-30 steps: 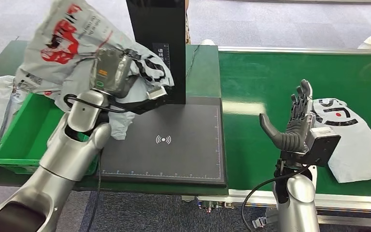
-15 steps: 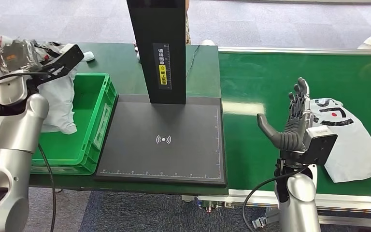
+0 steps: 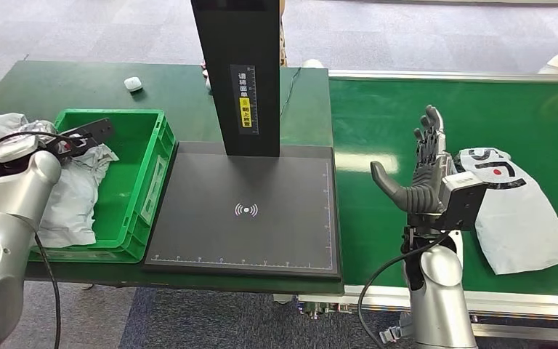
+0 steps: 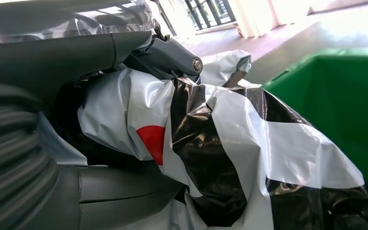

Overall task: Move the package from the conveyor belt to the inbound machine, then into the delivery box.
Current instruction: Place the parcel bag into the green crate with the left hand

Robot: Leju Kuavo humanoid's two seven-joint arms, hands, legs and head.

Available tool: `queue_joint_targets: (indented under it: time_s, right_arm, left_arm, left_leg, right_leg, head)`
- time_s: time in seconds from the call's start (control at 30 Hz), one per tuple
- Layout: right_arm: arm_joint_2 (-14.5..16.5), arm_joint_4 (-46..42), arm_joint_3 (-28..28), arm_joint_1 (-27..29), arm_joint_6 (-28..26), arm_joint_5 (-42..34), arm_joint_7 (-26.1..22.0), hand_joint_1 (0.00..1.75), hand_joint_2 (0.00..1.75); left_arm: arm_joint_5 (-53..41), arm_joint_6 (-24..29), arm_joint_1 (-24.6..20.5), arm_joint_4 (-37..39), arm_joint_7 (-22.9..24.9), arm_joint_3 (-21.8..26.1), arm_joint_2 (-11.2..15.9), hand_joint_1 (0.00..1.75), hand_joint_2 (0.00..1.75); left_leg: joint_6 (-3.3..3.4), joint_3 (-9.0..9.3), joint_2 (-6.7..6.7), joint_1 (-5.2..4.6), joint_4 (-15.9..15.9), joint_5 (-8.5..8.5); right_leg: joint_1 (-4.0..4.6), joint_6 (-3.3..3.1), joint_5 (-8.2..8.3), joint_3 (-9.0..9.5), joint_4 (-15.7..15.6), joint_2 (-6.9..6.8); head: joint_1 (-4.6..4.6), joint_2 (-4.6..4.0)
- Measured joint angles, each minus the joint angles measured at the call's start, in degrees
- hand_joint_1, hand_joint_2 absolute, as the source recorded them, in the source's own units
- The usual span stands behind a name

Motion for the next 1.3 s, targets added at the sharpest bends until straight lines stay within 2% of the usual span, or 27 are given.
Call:
queue_joint_targets:
  time_s: [0.53,0.57,0.67,0.7,0.87,1.07,1.3]
  right_arm:
    - [0.0,1.48,0.46,-0.32,0.0,-0.19,0.0,0.0,1.75]
    - [0.0,1.49,0.47,-0.32,0.0,-0.19,0.0,0.0,1.75]
    - [0.0,1.54,0.49,-0.34,0.0,-0.23,0.0,0.0,1.75]
    - [0.0,1.57,0.51,-0.34,-0.01,-0.27,0.0,0.0,1.75]
    - [-0.01,1.63,0.62,-0.29,-0.14,-0.7,-0.02,0.0,1.75]
    - [-0.02,0.76,0.62,0.47,-0.36,-1.25,0.02,0.0,1.75]
    - [-0.1,0.09,0.62,0.55,-0.38,-1.36,0.33,0.0,1.75]
  left_arm:
    - [-0.15,-0.09,-0.65,2.87,-0.02,0.31,0.02,1.75,1.75]
    - [-0.15,-0.09,-0.66,2.93,-0.02,0.31,0.02,1.38,1.75]
    - [-0.16,0.11,-0.65,3.0,0.04,0.32,0.01,0.07,1.75]
    - [-0.15,0.39,-0.63,3.01,0.1,0.31,0.0,0.0,1.75]
    - [-0.15,4.54,-0.53,3.01,0.56,0.3,-0.05,0.0,1.75]
    - [-0.15,16.12,-0.53,2.77,0.9,-0.21,-0.21,0.0,1.75]
    - [-0.15,17.86,-0.63,2.75,0.83,-0.74,-0.45,0.0,1.75]
  left_leg:
    - [0.0,0.0,0.0,0.0,0.0,0.0]
    - [0.0,0.0,0.0,0.0,0.0,0.0]
    - [0.0,0.0,0.0,0.0,0.0,0.0]
    - [0.0,0.01,0.0,0.0,0.0,0.0]
    - [0.0,0.01,0.0,0.0,0.0,0.0]
    - [0.0,0.01,0.01,0.0,0.01,0.0]
    - [0.0,0.01,0.01,0.0,0.01,0.0]
  right_leg:
    - [0.01,0.0,0.0,0.0,0.0,0.0]
    - [0.01,0.0,0.0,0.0,0.0,0.0]
    - [0.01,0.0,0.0,0.0,0.0,0.0]
    - [0.01,0.0,0.0,0.0,0.0,0.0]
    - [0.01,0.0,0.0,-0.02,0.0,0.0]
    - [0.0,0.0,0.0,-0.04,0.0,0.01]
    - [0.0,0.0,0.0,-0.04,0.0,0.02]
  head:
    - [-0.01,0.0]
    - [-0.01,0.0]
    - [-0.01,0.0]
    - [-0.01,0.0]
    - [-0.01,0.0]
    - [-0.01,0.0]
    - [-0.01,0.0]
